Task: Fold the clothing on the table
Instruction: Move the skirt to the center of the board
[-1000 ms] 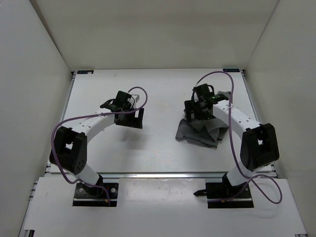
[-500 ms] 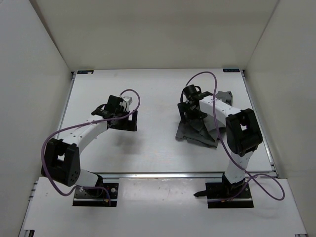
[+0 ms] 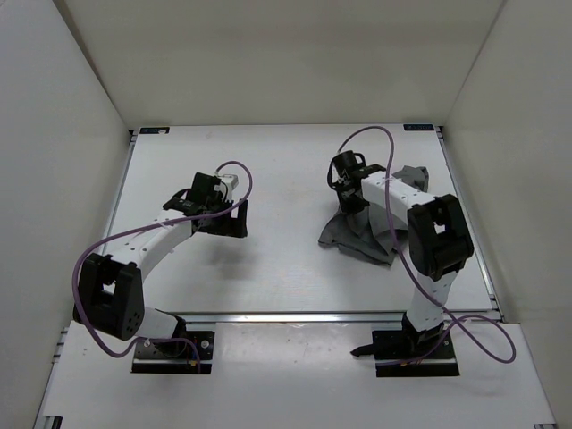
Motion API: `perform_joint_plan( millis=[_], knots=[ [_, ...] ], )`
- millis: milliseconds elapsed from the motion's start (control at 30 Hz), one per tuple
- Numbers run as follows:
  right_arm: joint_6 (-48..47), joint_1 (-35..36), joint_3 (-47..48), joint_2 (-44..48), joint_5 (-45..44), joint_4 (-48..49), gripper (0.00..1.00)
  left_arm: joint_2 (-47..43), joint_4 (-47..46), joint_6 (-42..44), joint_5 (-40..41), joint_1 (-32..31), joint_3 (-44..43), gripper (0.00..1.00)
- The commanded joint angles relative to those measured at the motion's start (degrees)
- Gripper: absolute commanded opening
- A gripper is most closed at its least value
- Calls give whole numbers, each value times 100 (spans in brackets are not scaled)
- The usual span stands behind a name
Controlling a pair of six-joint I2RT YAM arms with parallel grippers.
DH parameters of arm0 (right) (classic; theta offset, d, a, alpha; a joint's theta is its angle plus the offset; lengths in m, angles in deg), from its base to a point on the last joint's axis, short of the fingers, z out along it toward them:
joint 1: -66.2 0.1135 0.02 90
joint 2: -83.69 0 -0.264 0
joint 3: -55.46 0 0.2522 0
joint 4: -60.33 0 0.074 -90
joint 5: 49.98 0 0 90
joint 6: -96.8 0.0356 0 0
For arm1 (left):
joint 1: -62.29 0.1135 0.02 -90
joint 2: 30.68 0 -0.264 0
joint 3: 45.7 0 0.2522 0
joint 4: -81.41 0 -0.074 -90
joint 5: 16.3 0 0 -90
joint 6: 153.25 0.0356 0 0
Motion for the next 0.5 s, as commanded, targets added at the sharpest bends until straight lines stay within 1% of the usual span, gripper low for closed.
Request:
perform_joint_plan(
  millis=[0,100,133,200,233,267,300,333,367,400,433,467],
  knots=[
    [7,59,456,-182,98,138,0,-119,-103,56,-229,33,28,99],
    [-28,270,1157,-402,309,-124,0,-171,-208,20,-246,68,89,99],
    [-80,340,1629,-507,457,-221,0,-198,-226,12,-221,76,72,99],
    [-282,559,3068,-736,538,-747,0,-189,-209,3,-308,190,11,99],
    [-361,717,3519,-919,512,-1097,0,-172,-183,-6,-291,217,-50,99],
    [-492,866,4377,-938,364,-1231,0,-146,-139,-23,-352,261,-182,99],
    [-407,868,4507,-825,415,-963,0,-110,-77,29,-352,279,-340,99],
    [-354,868,4508,-424,702,-673,0,-75,-42,12,-317,322,-419,99],
    [-327,842,4587,-63,992,-601,0,-110,-16,38,-274,349,-586,99],
    [-318,815,4587,62,995,-365,0,-101,46,90,-186,349,-726,98],
    [-327,806,4500,472,1030,-76,0,-110,125,117,-98,340,-832,99],
    [-396,841,4343,851,874,67,0,-136,160,143,-62,349,-964,99]
  ],
)
